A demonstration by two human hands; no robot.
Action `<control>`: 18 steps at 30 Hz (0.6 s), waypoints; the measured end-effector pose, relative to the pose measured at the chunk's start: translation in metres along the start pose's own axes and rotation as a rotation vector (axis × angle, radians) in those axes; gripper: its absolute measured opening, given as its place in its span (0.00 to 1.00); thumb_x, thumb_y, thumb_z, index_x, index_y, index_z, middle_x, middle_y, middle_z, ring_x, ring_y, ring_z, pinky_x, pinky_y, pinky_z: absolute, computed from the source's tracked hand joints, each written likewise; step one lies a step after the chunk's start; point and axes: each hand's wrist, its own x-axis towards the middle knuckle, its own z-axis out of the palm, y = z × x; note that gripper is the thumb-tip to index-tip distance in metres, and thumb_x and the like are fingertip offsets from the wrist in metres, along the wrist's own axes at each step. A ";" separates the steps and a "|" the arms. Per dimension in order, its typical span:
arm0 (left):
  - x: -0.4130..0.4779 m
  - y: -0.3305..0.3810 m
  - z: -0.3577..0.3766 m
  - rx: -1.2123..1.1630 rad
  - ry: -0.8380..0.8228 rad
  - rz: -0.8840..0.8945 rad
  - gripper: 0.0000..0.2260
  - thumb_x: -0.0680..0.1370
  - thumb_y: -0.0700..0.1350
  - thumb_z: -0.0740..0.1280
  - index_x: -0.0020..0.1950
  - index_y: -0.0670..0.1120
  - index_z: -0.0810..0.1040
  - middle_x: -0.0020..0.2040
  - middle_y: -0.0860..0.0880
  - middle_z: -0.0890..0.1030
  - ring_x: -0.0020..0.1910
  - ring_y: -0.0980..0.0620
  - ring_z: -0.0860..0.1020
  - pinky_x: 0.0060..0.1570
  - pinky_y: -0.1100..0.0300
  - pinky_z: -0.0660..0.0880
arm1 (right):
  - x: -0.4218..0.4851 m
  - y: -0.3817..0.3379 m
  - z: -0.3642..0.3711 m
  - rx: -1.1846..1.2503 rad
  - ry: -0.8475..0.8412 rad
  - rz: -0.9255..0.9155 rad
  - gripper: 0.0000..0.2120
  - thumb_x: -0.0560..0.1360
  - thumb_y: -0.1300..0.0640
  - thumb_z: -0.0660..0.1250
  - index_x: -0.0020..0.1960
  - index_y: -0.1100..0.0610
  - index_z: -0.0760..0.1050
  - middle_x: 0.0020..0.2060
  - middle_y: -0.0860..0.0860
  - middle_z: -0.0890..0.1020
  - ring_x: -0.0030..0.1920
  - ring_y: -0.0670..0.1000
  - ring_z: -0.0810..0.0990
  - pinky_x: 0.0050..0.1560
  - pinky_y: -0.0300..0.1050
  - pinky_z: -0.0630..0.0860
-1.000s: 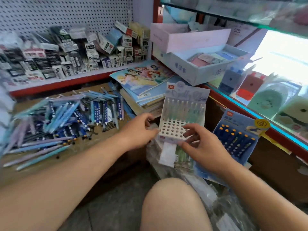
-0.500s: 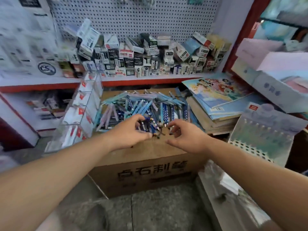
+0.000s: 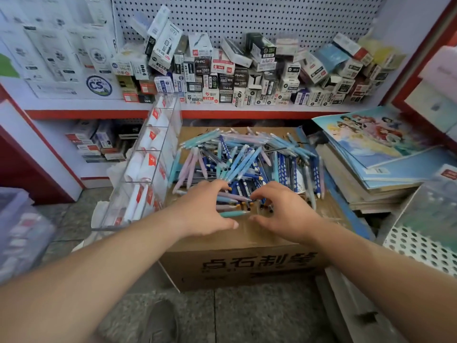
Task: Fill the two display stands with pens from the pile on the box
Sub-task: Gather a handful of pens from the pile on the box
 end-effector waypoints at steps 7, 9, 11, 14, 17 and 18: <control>0.001 -0.009 0.002 0.034 0.017 -0.028 0.34 0.71 0.55 0.79 0.73 0.55 0.67 0.67 0.52 0.72 0.63 0.52 0.73 0.66 0.51 0.73 | 0.012 -0.012 0.016 -0.053 -0.029 -0.085 0.09 0.76 0.47 0.73 0.55 0.46 0.79 0.49 0.40 0.77 0.50 0.41 0.74 0.56 0.43 0.78; 0.002 -0.010 0.003 0.036 0.030 -0.024 0.32 0.72 0.54 0.79 0.72 0.55 0.69 0.65 0.52 0.72 0.62 0.52 0.73 0.66 0.51 0.74 | 0.013 -0.014 0.018 -0.047 -0.035 -0.074 0.08 0.77 0.49 0.73 0.55 0.47 0.81 0.49 0.41 0.78 0.49 0.42 0.75 0.56 0.44 0.79; 0.002 -0.012 0.002 0.026 0.055 -0.023 0.30 0.73 0.53 0.78 0.71 0.55 0.70 0.65 0.53 0.73 0.63 0.52 0.73 0.65 0.52 0.74 | 0.013 -0.013 0.016 -0.020 -0.049 -0.051 0.07 0.77 0.51 0.73 0.55 0.48 0.82 0.49 0.42 0.79 0.48 0.42 0.77 0.55 0.45 0.79; 0.002 -0.016 0.000 -0.007 0.111 -0.028 0.25 0.74 0.51 0.77 0.68 0.54 0.73 0.64 0.54 0.74 0.62 0.53 0.74 0.63 0.54 0.75 | 0.009 -0.008 0.002 0.079 -0.063 0.013 0.07 0.78 0.52 0.72 0.56 0.47 0.82 0.47 0.42 0.80 0.46 0.42 0.79 0.50 0.40 0.79; 0.002 -0.015 -0.001 -0.119 0.224 -0.040 0.25 0.75 0.52 0.76 0.70 0.51 0.73 0.64 0.53 0.75 0.63 0.54 0.74 0.61 0.58 0.74 | 0.002 0.002 -0.016 0.216 -0.016 0.091 0.03 0.79 0.54 0.71 0.51 0.46 0.82 0.43 0.44 0.82 0.43 0.46 0.80 0.43 0.39 0.80; 0.002 -0.013 -0.002 -0.179 0.261 -0.056 0.27 0.76 0.52 0.76 0.72 0.50 0.71 0.65 0.53 0.74 0.64 0.54 0.73 0.61 0.59 0.72 | -0.001 0.005 -0.020 0.262 0.023 0.123 0.03 0.79 0.55 0.71 0.49 0.47 0.82 0.41 0.46 0.83 0.41 0.46 0.80 0.41 0.38 0.79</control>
